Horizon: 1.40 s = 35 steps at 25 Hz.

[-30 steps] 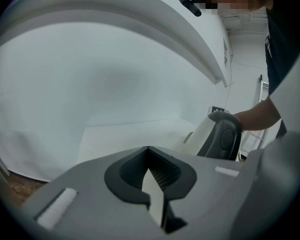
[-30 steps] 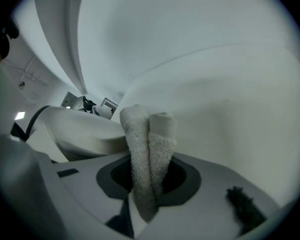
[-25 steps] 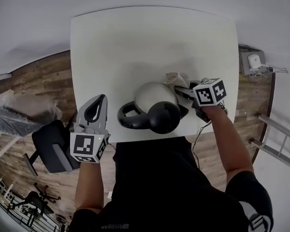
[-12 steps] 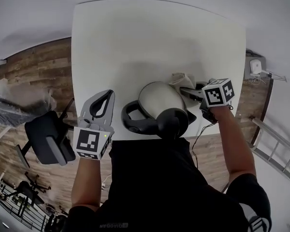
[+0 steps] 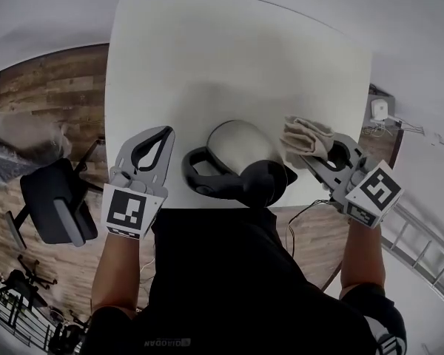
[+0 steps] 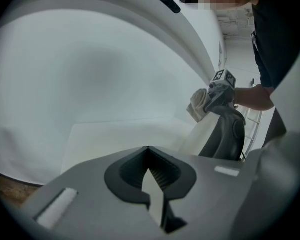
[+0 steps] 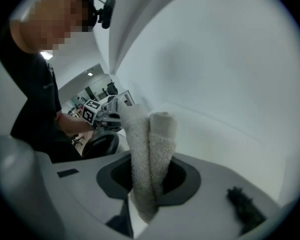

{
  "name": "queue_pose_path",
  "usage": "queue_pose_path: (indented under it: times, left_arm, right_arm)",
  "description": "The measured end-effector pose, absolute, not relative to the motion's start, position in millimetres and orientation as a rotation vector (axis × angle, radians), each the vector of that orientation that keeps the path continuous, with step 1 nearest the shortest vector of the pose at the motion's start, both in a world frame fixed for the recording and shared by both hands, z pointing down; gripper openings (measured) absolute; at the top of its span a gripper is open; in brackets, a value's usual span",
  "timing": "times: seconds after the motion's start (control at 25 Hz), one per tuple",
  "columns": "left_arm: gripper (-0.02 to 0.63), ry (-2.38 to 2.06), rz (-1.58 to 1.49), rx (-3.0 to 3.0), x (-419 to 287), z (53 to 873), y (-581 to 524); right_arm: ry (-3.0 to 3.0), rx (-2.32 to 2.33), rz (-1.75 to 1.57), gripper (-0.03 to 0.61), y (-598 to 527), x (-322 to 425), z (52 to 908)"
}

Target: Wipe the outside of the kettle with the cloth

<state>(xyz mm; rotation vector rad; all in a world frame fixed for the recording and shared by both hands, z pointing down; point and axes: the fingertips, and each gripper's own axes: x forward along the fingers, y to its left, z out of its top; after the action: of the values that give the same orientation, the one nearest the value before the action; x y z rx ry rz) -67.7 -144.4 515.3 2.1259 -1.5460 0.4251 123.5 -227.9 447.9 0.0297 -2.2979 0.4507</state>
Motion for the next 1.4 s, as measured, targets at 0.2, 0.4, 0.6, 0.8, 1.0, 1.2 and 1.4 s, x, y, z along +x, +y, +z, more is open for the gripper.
queue_pose_path:
  times: [0.2,0.4,0.6,0.8,1.0,1.2,1.4]
  left_arm:
    - [0.008,-1.530,0.416,2.169,-60,510,-145]
    - [0.008,-1.509,0.359,2.164,-49,505,-136]
    - [0.008,-1.527,0.318,2.154,-52,503,-129]
    - [0.008,-1.557,0.304,2.137,-60,503,-126]
    - [0.008,-1.574,0.309,2.115,-65,506,-120]
    - [0.008,-1.588,0.312,2.094,-67,507,-117]
    - [0.008,-1.599,0.317,2.111,-62,500,-116]
  right_arm:
    - [-2.209,-0.144,0.254,0.094,-208,110,425]
    - [-2.108,-0.231,0.224,0.095,-218,93,445]
    - [-2.021,-0.329,0.168,0.095,-222,79,466]
    - [-1.932,-0.433,0.140,0.094,-221,63,494]
    - [-1.837,-0.494,0.115,0.094,-228,53,534]
    - [-1.774,-0.531,0.125,0.094,-226,49,566]
    - [-1.685,-0.593,0.128,0.094,-221,46,605]
